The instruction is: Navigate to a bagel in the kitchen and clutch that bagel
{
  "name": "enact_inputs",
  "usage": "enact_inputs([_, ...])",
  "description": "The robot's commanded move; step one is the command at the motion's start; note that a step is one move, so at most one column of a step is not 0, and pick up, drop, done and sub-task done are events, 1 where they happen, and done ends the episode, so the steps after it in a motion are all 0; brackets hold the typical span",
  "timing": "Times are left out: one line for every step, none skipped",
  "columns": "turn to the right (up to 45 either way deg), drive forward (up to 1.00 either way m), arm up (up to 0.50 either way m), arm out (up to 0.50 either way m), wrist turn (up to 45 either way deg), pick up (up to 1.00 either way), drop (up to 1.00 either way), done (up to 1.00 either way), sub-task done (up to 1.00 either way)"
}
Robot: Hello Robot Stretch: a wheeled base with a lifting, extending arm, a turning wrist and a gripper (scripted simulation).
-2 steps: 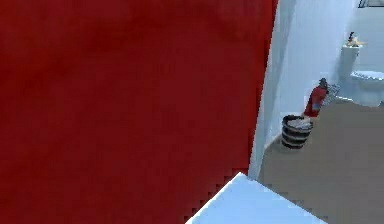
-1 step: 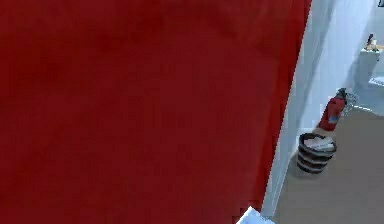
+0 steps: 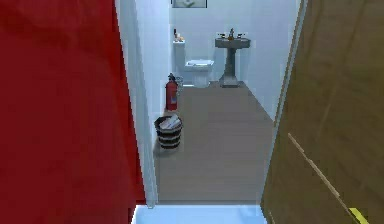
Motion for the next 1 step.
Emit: enact_inputs([9.0,0.00,0.00,0.00,0.0,0.00,0.00,0.00,0.00])
